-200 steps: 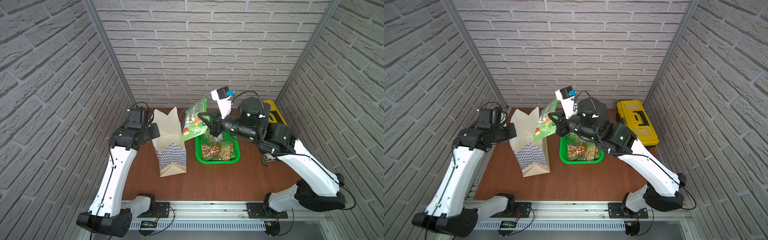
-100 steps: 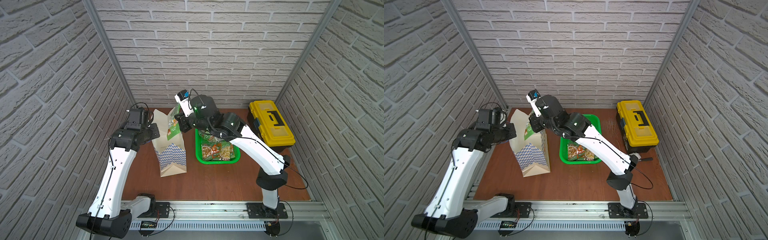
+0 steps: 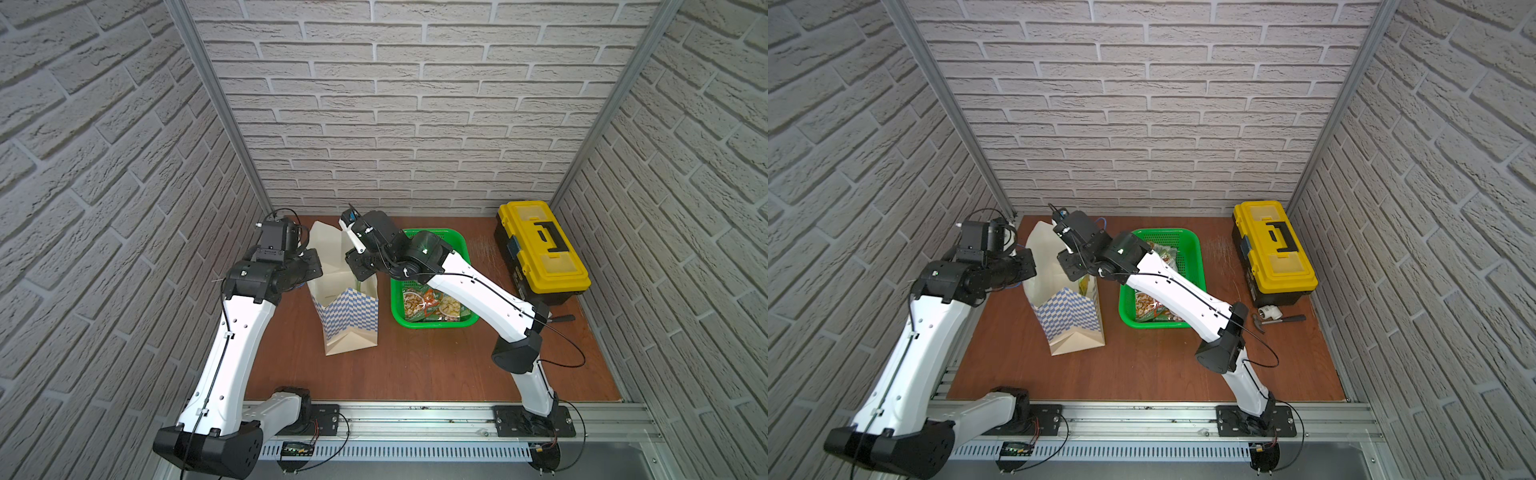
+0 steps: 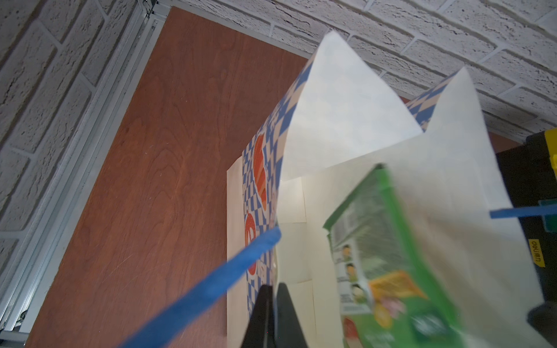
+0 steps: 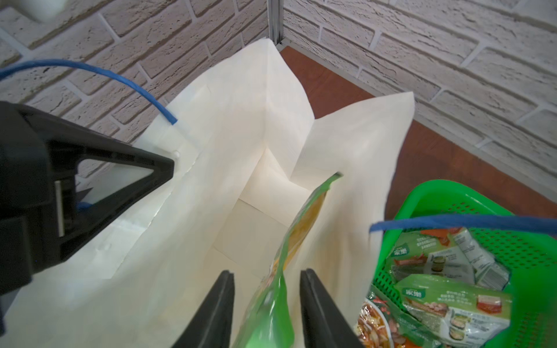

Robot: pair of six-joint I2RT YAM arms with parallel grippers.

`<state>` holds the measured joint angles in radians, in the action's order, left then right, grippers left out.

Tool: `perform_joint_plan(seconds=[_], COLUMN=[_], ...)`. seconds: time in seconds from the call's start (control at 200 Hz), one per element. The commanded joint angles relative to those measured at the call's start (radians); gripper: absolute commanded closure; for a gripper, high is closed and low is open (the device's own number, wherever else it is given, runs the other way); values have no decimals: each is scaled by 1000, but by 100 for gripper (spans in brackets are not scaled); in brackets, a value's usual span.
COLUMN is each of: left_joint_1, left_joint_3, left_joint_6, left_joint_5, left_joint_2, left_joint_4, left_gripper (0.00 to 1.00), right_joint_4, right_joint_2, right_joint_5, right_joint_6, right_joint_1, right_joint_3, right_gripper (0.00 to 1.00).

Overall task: Place the condiment packets inside the bag
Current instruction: Place the condiment packet in the paper bag, then place the paper bag at the center of the board.

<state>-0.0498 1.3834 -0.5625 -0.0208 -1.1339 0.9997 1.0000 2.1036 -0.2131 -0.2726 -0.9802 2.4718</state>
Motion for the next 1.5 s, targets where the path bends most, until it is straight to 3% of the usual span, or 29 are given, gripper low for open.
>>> perform_joint_plan(seconds=[0.0,0.215,0.445,0.905,1.2,1.365,1.495], left_joint_1=[2,2,4,7,33,62,92], left_joint_3=[-22,-28,-9,-12,-76,-94,-100], left_joint_6=[-1,13,24,86,98,85,63], left_joint_5=[16,19,3,49,50,62,66], left_joint_2=[9,5,11,18,51,43,29], left_joint_4=[-71,-79,-62,-72,-135,-141,-142], left_gripper=[100,100,100,100,100,100,100], right_joint_4=[-16,-105,-231,-315,-393,-416,-415], right_joint_2=[-79,-235,-447,-950,-968,-881,-783], right_joint_5=[-3,74,149,-134,-29,53,39], right_joint_6=[10,-18,-43,-101,-154,-151,-149], right_joint_1=[-3,-1,15,78,262,343,371], right_joint_3=[3,-157,-372,-1109,-1375,-1405,-1395], right_gripper=[50,39,34,14,12,14,20])
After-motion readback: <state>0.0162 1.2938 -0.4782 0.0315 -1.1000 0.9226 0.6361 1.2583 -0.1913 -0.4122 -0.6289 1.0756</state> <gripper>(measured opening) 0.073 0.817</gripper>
